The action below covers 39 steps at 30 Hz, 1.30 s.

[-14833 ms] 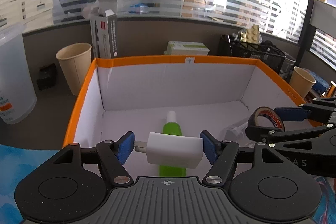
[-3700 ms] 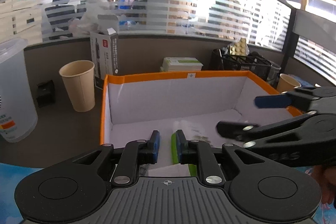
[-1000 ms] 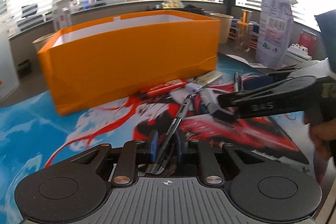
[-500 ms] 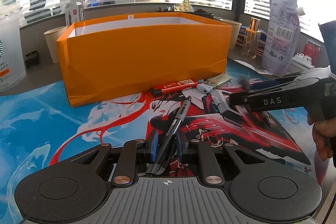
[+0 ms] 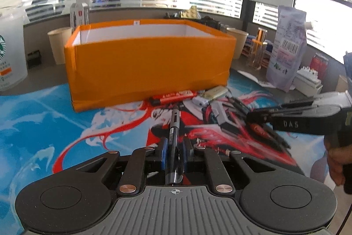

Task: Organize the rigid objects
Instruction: 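Lift both held pens and carry them over the orange box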

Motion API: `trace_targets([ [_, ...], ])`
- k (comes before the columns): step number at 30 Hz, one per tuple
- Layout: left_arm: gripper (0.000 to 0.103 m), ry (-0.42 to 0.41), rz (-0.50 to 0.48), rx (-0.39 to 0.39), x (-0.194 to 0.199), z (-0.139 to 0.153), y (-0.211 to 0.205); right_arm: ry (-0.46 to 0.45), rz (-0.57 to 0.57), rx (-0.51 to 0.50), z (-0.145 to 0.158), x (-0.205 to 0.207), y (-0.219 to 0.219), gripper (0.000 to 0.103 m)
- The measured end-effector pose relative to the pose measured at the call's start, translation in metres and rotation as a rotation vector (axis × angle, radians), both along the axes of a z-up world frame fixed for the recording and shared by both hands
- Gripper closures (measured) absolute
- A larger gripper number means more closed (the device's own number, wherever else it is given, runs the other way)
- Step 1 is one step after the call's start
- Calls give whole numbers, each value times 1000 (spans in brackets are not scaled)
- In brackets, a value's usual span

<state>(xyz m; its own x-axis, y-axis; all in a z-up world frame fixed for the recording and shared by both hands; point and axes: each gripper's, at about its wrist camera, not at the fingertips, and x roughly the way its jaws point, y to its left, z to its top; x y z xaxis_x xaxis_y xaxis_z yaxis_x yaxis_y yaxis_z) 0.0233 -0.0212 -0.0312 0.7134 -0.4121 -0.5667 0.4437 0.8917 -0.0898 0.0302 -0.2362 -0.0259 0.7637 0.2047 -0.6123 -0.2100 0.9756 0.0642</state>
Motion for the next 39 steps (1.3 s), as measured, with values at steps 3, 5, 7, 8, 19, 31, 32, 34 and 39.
trace_targets([
  [3,91,-17,12,-8,-1,10,2,-25,14,14,8,-3,0,94],
  [5,91,-28,22,-13,0,17,4,-41,24,26,13,-4,0,94],
  [7,91,-35,34,-21,1,23,6,-56,36,41,19,-3,0,94],
  [8,91,-40,37,-25,1,27,7,-65,39,45,22,-3,0,94],
  [19,91,-117,79,-46,5,66,17,-156,71,139,60,10,1,94],
  [31,99,-191,122,-48,38,107,20,-256,122,136,104,41,17,94],
  [32,99,-196,122,-47,41,110,20,-259,124,136,106,44,18,94],
  [34,99,-201,126,-47,48,114,19,-263,128,137,110,50,19,94],
  [39,99,-171,138,-58,66,111,23,-251,130,138,109,64,22,94],
])
